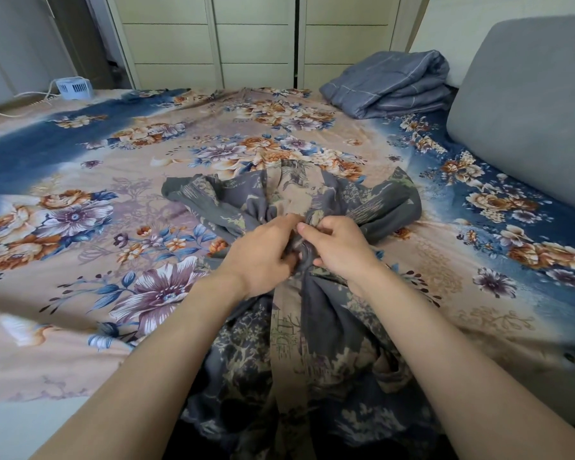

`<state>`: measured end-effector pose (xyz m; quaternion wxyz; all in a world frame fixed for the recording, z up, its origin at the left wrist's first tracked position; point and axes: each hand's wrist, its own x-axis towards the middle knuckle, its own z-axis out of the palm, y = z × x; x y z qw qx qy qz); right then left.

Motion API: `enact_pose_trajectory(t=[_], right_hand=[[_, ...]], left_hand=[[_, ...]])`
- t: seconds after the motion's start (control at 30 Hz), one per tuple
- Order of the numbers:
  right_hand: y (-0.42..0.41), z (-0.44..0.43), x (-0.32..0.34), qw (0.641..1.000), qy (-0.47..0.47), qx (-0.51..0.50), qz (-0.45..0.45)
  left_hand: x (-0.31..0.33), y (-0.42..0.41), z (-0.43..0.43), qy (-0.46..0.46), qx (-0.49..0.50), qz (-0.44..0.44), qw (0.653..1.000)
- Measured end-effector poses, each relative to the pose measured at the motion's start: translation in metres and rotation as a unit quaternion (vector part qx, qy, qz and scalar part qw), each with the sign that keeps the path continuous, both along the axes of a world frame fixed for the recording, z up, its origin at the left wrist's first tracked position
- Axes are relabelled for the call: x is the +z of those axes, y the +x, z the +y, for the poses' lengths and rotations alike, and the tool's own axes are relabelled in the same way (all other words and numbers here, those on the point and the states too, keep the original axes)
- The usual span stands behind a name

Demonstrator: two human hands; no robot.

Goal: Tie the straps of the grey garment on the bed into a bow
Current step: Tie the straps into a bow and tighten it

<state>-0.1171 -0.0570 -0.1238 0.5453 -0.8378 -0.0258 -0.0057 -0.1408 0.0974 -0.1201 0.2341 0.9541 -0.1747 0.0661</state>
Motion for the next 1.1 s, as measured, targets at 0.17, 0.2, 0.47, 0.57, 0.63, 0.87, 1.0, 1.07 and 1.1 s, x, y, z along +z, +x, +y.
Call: enact_pose_trajectory(t=[0.17, 0.2, 0.47, 0.57, 0.63, 0.87, 1.0, 1.07, 1.1], right_hand=[[0.001, 0.001, -0.003, 0.988, 0.128, -0.026, 0.078], [0.001, 0.002, -0.004, 0.984, 0.145, -0.037, 0.093], [0.002, 0.0, 0.001, 0.957, 0.213, -0.06, 0.188], [-0.005, -0.008, 0.016, 0.954, 0.206, 0.04, 0.212], [-0.008, -0.01, 0.018, 0.97, 0.123, 0.091, 0.189], [-0.01, -0.006, 0.004, 0.988, -0.131, 0.081, 0.015], [-0.009, -0.006, 0.002, 0.984, -0.164, 0.041, -0.059], [-0.012, -0.005, 0.0, 0.98, -0.179, 0.031, -0.086], [-0.013, -0.006, -0.001, 0.977, -0.187, 0.02, -0.099]], left_hand=[[0.003, -0.002, -0.003, 0.032, 0.038, -0.085, 0.995], [0.003, -0.002, -0.003, 0.032, 0.037, -0.097, 0.994], [0.004, -0.001, 0.0, 0.034, 0.003, -0.114, 0.993], [0.004, -0.002, 0.001, 0.016, 0.037, -0.083, 0.996], [0.003, -0.001, 0.001, -0.013, 0.061, -0.048, 0.997], [0.003, 0.006, -0.003, -0.153, 0.055, 0.046, 0.986], [0.013, 0.003, -0.009, -0.27, 0.059, 0.182, 0.944], [0.012, 0.002, -0.009, -0.319, 0.072, 0.242, 0.914], [0.011, 0.002, -0.008, -0.345, 0.081, 0.256, 0.899]])
